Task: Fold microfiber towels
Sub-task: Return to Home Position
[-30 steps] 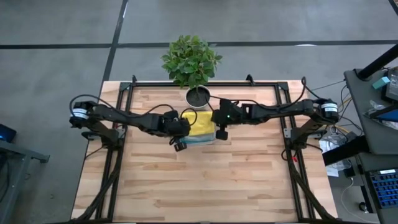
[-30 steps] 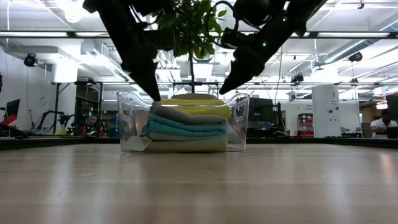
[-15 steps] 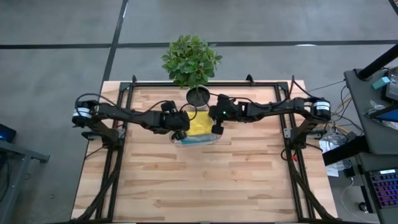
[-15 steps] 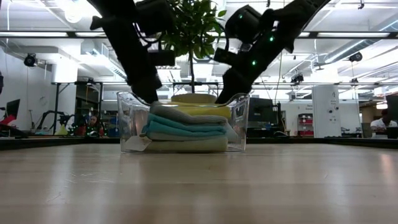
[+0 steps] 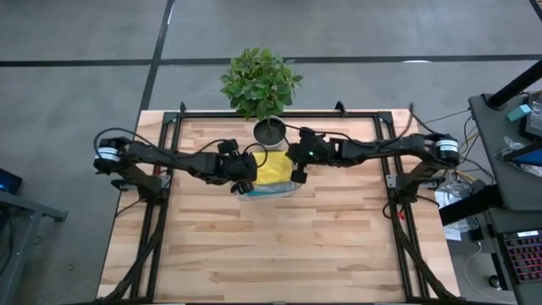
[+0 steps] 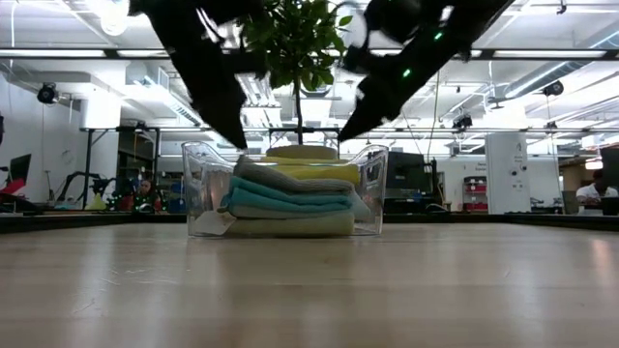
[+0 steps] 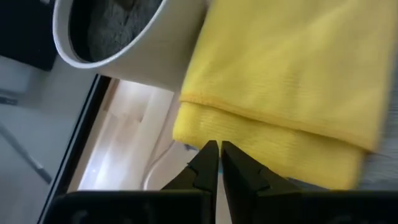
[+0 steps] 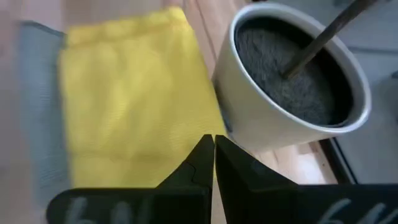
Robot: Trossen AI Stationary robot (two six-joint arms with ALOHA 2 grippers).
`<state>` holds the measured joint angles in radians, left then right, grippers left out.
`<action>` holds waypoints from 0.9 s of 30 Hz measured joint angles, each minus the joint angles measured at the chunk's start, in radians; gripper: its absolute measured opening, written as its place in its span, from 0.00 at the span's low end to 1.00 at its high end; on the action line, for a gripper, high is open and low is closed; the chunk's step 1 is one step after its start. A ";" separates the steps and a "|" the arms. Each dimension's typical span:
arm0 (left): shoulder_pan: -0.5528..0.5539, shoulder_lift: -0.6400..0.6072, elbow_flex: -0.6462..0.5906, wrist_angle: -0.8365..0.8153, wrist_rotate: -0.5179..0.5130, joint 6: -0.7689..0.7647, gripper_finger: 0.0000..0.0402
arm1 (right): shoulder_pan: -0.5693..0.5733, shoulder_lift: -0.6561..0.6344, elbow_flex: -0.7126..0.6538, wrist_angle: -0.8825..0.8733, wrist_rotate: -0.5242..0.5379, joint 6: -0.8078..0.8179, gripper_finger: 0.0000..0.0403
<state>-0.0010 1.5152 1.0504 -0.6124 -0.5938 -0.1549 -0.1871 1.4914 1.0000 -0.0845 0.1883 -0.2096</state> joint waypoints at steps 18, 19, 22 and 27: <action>-0.471 -0.454 -0.275 0.375 -0.094 0.089 0.02 | 0.209 -0.645 -0.578 0.332 -0.013 -0.011 0.02; -0.471 -0.492 -0.307 0.414 -0.094 0.106 0.02 | 0.209 -0.677 -0.601 0.337 -0.013 -0.018 0.02; -0.470 -0.615 -0.395 0.466 -0.116 0.116 0.02 | 0.206 -0.770 -0.641 0.354 -0.052 -0.044 0.02; -0.469 -0.808 -0.522 0.531 -0.151 0.109 0.02 | 0.207 -0.921 -0.695 0.352 -0.066 -0.083 0.02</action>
<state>-0.4698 0.7077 0.5286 -0.0811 -0.7446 -0.0456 0.0196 0.5705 0.3047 0.2671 0.1219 -0.2926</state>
